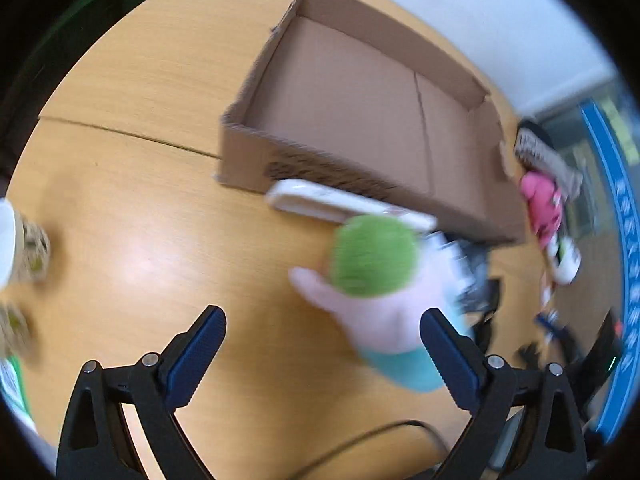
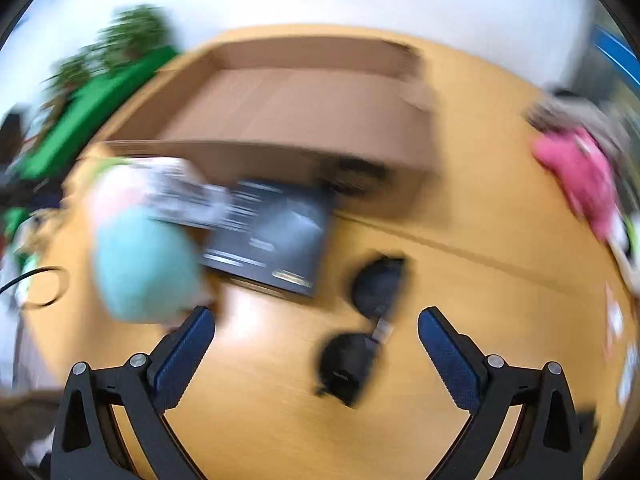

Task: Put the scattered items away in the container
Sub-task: 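Close the left and right grippers on the plush pig from both sides, then lift the plush pig with both grippers, lower it into the box, open both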

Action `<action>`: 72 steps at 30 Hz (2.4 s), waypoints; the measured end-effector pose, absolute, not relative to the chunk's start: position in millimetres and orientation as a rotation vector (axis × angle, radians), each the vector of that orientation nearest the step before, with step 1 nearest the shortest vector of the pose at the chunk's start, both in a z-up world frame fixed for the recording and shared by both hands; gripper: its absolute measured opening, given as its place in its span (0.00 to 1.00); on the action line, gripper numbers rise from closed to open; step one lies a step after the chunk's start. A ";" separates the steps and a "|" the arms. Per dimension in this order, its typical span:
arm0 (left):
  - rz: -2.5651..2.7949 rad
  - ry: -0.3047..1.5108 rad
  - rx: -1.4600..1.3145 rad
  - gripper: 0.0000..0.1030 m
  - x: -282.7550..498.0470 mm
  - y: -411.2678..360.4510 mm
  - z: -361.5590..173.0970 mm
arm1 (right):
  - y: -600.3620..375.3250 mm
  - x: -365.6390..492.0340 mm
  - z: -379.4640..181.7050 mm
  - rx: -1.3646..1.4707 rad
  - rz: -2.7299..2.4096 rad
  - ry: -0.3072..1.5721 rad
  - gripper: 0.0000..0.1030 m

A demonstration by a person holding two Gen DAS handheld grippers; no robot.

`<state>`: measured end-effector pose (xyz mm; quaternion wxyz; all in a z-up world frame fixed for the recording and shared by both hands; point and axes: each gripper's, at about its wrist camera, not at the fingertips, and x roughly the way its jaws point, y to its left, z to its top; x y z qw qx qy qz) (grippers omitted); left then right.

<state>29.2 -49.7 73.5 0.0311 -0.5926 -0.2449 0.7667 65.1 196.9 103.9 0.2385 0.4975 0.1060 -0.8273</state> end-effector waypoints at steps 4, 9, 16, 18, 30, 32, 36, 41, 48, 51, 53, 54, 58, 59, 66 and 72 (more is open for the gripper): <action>2.392 -0.772 -1.834 0.95 34.4 -13.2 99.8 | 174.0 66.2 113.1 1.388 -2.174 0.217 1.00; 2.370 -0.741 -1.853 0.95 33.0 -4.0 116.6 | 151.6 82.5 131.8 1.356 -2.105 0.233 1.00; 2.268 -0.733 -1.807 0.95 15.3 -21.4 104.9 | 105.7 77.2 140.1 1.445 -2.084 0.281 0.99; 2.214 -0.748 -1.802 0.95 6.2 -27.0 89.0 | 96.7 75.6 138.5 1.484 -2.086 0.282 0.99; 2.078 -0.859 -1.811 0.95 -17.0 -41.4 10.3 | 68.6 66.8 70.4 1.637 -2.021 0.337 0.98; 2.115 -0.861 -1.786 0.95 -15.8 -44.3 9.1 | 61.0 64.3 65.4 1.585 -2.007 0.370 0.98; 2.126 -0.908 -1.743 0.95 -14.0 -46.4 -0.9 | 56.5 54.6 48.4 1.537 -1.971 0.329 0.98; 2.112 -0.890 -1.684 0.90 -20.6 -35.5 -6.2 | 49.9 54.3 31.4 1.534 -1.933 0.291 0.98; 2.138 -0.791 -1.671 0.70 -15.7 -24.9 23.4 | 51.7 55.8 42.0 1.561 -1.921 0.235 0.78; 2.186 -0.719 -1.653 0.70 -3.9 -17.5 75.8 | 53.1 67.3 76.7 1.566 -1.924 0.183 0.76; 2.212 -0.689 -1.620 0.70 3.5 -16.2 112.6 | 56.7 74.0 112.5 1.546 -1.935 0.153 0.76; 2.224 -0.679 -1.605 0.70 6.2 -16.3 128.0 | 58.1 76.5 128.2 1.530 -1.939 0.149 0.77; 2.259 -0.659 -1.559 0.70 2.8 -17.1 171.0 | 63.5 72.3 174.0 1.469 -1.939 0.146 0.77; 2.263 -0.653 -1.548 0.70 -2.7 -16.8 176.5 | 63.5 70.4 179.9 1.456 -1.947 0.145 0.77; 2.309 -0.589 -1.481 0.70 -57.9 -20.4 182.0 | 51.7 31.3 190.6 1.410 -2.020 0.108 0.77; 2.332 -0.560 -1.408 0.70 -128.1 -48.6 190.8 | 16.5 -28.5 198.7 1.365 -2.064 0.110 0.76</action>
